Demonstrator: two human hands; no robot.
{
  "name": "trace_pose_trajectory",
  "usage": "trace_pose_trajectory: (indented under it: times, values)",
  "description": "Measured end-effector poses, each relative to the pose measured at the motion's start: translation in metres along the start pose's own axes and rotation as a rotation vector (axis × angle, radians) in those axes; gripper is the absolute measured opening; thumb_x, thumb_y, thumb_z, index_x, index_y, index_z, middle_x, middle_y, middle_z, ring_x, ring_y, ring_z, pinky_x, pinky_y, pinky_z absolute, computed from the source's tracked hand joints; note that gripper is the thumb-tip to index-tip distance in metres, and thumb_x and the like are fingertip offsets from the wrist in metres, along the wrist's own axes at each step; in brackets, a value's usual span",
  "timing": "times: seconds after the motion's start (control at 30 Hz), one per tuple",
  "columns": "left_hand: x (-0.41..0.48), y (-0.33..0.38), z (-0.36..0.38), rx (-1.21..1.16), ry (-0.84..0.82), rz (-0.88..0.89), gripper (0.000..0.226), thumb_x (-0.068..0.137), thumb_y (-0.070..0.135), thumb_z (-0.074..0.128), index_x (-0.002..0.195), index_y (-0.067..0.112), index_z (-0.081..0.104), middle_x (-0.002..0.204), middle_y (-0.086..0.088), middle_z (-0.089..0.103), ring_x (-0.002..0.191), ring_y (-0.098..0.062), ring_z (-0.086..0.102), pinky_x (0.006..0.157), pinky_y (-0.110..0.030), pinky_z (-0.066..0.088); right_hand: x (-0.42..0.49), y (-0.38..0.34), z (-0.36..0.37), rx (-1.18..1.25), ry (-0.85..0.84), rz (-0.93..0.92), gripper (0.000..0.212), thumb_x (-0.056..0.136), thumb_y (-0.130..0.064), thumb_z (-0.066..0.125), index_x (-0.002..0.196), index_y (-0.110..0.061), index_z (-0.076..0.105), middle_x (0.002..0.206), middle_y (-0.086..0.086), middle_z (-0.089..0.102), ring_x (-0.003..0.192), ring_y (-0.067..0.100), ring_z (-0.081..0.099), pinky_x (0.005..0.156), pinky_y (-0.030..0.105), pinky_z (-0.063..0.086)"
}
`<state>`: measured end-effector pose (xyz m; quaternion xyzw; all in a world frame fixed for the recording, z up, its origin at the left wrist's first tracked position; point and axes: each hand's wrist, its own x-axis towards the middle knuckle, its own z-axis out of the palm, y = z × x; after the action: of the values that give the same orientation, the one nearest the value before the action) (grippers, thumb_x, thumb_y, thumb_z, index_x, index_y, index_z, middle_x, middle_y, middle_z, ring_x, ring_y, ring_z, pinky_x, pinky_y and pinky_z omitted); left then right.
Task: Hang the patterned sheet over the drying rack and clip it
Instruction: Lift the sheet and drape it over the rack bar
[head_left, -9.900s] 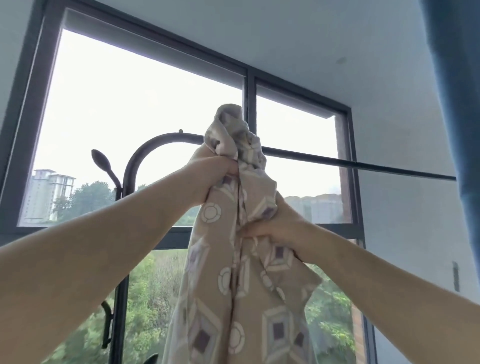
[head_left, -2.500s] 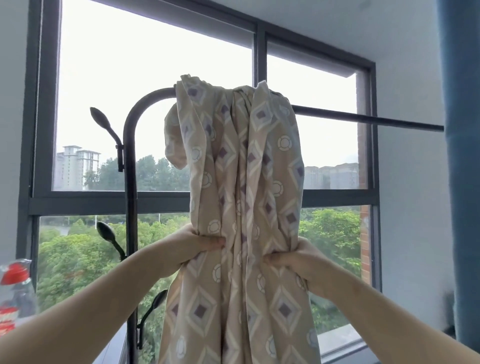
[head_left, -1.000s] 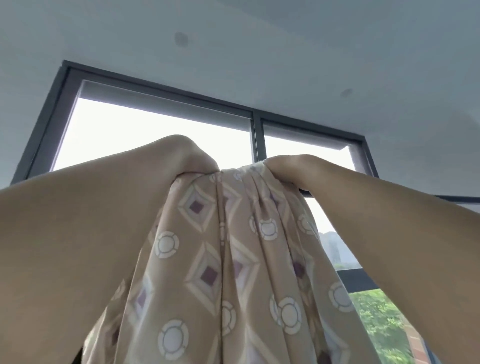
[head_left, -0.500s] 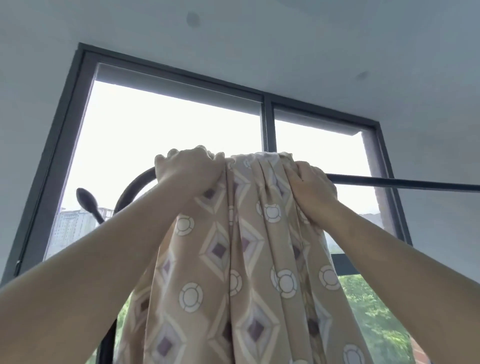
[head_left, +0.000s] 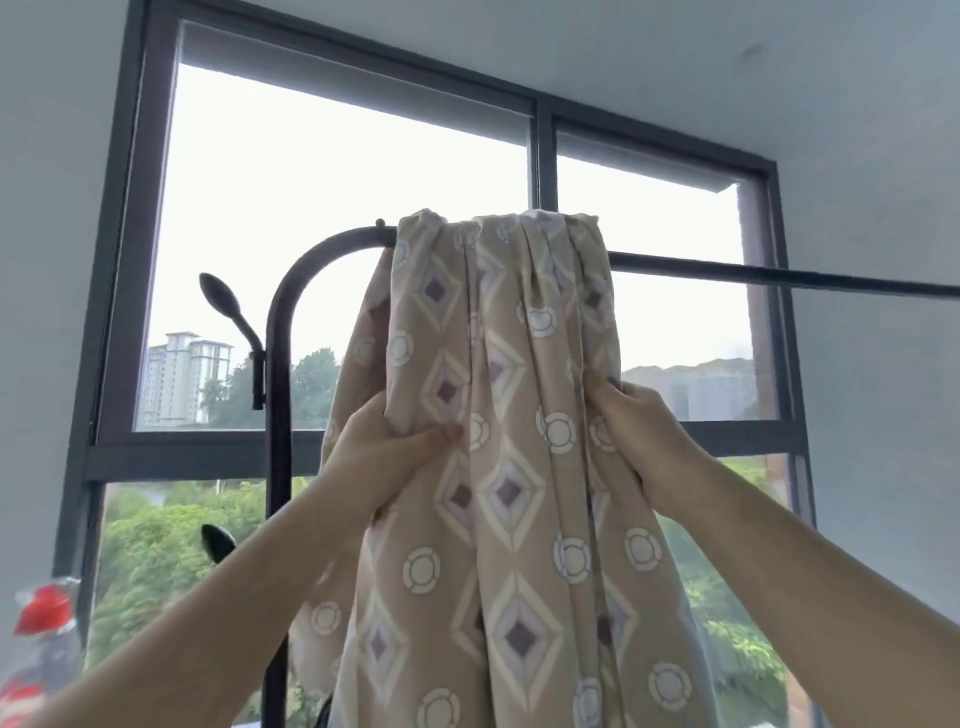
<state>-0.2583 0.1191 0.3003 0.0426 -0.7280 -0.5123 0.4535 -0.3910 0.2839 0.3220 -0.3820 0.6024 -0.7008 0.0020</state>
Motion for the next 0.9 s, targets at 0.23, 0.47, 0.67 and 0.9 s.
trace_pose_trajectory:
  times: [0.23,0.47,0.67,0.9]
  values:
    - [-0.043,0.009,-0.013,-0.084,-0.229,-0.135,0.024,0.078,0.005,0.070,0.101,0.009,0.064,0.083,-0.005,0.074,0.070,-0.017,0.071,0.060,-0.028,0.058,-0.050,0.015,-0.009,0.093,-0.296,0.095,0.039,0.085,-0.043,0.054,0.106,-0.014,0.067,0.087,0.003,0.075,0.076,0.017,0.072,0.065,0.026,0.056]
    - [-0.040,0.005,-0.014,-0.024,-0.389,-0.187,0.020,0.076,0.005,0.068,0.096,0.005,0.069,0.093,-0.012,0.073,0.080,-0.021,0.071,0.072,-0.031,0.058,-0.069,0.027,-0.015,-0.004,-0.496,0.152,0.050,0.062,-0.042,0.065,0.104,-0.016,0.067,0.097,0.004,0.075,0.087,0.020,0.070,0.080,0.032,0.055]
    - [-0.037,-0.004,-0.009,-0.067,-0.321,-0.250,0.012,0.084,0.004,0.063,0.095,0.005,0.068,0.086,-0.011,0.073,0.073,-0.021,0.071,0.064,-0.031,0.058,-0.071,0.031,-0.003,0.030,-0.361,0.142,0.022,0.087,-0.006,0.061,0.108,-0.006,0.067,0.100,0.013,0.073,0.085,0.024,0.071,0.076,0.033,0.059]
    - [-0.013,0.018,-0.010,0.024,-0.145,-0.065,0.012,0.090,0.002,0.057,0.099,0.000,0.063,0.089,-0.016,0.067,0.075,-0.027,0.064,0.074,-0.038,0.055,-0.045,0.008,-0.007,0.064,-0.181,-0.002,0.014,0.088,-0.002,0.059,0.092,-0.009,0.069,0.078,0.003,0.074,0.067,0.014,0.071,0.058,0.023,0.057]
